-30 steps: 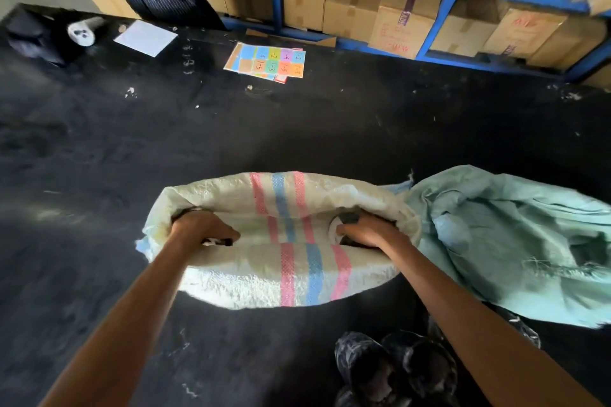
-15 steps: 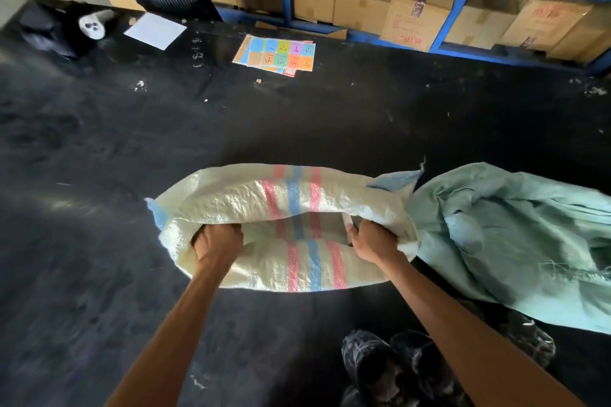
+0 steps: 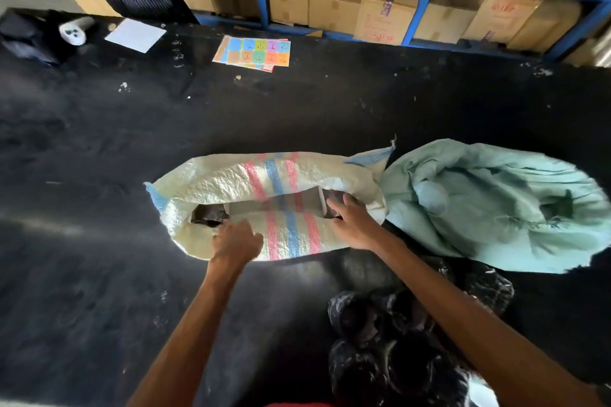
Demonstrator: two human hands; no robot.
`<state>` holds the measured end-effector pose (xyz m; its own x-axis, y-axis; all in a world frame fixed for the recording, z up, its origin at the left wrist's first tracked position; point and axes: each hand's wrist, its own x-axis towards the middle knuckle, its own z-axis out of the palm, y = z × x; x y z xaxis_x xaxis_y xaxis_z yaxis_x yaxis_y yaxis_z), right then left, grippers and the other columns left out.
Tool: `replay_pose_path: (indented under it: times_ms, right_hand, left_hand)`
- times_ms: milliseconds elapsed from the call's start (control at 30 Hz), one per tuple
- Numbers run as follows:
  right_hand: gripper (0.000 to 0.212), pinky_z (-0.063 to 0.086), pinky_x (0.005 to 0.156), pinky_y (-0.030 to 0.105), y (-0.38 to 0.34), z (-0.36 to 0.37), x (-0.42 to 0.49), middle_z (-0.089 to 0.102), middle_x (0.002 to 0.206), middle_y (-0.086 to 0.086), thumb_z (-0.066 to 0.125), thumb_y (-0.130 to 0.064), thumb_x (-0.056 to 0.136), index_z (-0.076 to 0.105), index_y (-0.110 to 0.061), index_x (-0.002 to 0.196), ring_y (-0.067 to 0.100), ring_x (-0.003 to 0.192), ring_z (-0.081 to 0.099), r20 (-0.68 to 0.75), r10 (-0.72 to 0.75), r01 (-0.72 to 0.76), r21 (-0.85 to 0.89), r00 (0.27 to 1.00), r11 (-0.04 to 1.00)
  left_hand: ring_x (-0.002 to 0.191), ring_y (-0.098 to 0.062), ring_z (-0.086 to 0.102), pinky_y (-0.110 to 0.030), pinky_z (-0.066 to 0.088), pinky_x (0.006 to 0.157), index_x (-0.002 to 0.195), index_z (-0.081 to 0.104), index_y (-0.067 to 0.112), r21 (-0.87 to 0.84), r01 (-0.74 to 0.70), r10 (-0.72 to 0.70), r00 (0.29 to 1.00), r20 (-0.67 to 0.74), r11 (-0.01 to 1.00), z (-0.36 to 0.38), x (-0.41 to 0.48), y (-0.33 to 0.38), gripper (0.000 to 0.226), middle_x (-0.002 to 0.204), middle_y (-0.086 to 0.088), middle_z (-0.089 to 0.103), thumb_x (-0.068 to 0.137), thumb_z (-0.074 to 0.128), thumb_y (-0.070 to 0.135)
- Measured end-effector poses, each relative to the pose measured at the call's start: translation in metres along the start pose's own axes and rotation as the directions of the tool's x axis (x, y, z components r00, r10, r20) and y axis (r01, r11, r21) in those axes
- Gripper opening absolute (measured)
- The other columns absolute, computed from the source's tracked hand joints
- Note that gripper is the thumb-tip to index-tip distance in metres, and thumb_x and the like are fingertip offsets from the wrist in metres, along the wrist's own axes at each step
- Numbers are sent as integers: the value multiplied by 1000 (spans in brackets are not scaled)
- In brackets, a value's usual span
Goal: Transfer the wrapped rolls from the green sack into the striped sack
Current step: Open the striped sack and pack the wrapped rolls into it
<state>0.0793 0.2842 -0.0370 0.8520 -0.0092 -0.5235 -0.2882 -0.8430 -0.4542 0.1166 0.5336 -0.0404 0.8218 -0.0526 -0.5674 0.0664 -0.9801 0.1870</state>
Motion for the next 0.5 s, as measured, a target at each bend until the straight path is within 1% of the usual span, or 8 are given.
replay_pose_path:
  times_ms: [33, 100, 167, 200, 267, 367, 433, 500]
  right_hand:
    - [55, 26, 120, 39, 5, -7, -28, 33, 159, 16, 47, -10, 100, 35, -13, 154, 30, 148, 28, -18, -79, 80, 62, 997, 995]
    - [57, 30, 115, 26, 16, -20, -77, 44, 155, 5, 51, -6, 97, 40, -17, 152, 19, 144, 38, -102, -155, 169, 144, 983, 975]
    - [66, 34, 112, 27, 42, -23, -122, 48, 151, 0, 57, -7, 91, 39, -24, 152, 16, 139, 43, -118, -128, 143, 131, 985, 981]
    - [72, 37, 112, 30, 57, -22, -141, 48, 150, 0, 60, -7, 87, 37, -28, 152, 18, 137, 45, -88, -113, 121, 85, 990, 989]
    - [84, 42, 108, 36, 91, -10, -170, 50, 145, 3, 66, -12, 79, 33, -33, 153, 22, 131, 50, -29, -93, 91, -65, 995, 994]
    - [97, 35, 115, 39, 129, 18, -188, 44, 152, 5, 75, -17, 73, 27, -28, 157, 25, 139, 42, 46, -70, 79, -253, 996, 964]
    - [103, 35, 115, 44, 142, 37, -192, 42, 153, 3, 76, -21, 68, 23, -32, 156, 26, 140, 40, 32, -70, 77, -303, 997, 950]
    - [100, 36, 111, 48, 140, 48, -180, 50, 145, -2, 81, -38, 66, 26, -37, 149, 25, 134, 46, -24, -86, 74, -317, 996, 946]
  left_hand:
    - [129, -38, 50, -47, 46, 102, 143, 49, 9, -5, -119, 119, 991, -55, 993, 6, -20, 8, 53, 141, -24, 53, 94, 57, 28]
    - [121, -32, 58, -43, 51, 98, 141, 55, 18, -33, -346, 335, 925, -177, 938, 17, -54, 21, 58, 133, -14, 61, 85, 69, 21]
    - [118, -29, 58, -39, 51, 97, 140, 55, 23, -18, -502, 491, 852, -180, 864, 34, -81, 33, 66, 133, -9, 60, 79, 77, 19]
    - [118, -28, 57, -38, 50, 97, 141, 52, 24, 9, -545, 542, 831, -126, 838, 45, -90, 38, 71, 133, -8, 58, 76, 80, 20]
    - [123, -28, 53, -39, 47, 100, 146, 44, 26, 91, -596, 599, 801, -8, 798, 72, -99, 48, 85, 136, -6, 54, 71, 84, 21]
    - [132, -28, 48, -40, 44, 106, 152, 31, 29, 189, -633, 625, 773, 106, 751, 107, -100, 61, 105, 143, -4, 50, 64, 89, 25]
    - [132, -27, 49, -41, 44, 106, 152, 31, 30, 163, -671, 658, 742, 131, 724, 125, -104, 72, 111, 142, -2, 52, 59, 92, 31]
    - [126, -25, 55, -42, 46, 105, 146, 37, 33, 98, -693, 677, 720, 153, 715, 131, -98, 76, 107, 136, 0, 58, 54, 93, 31]
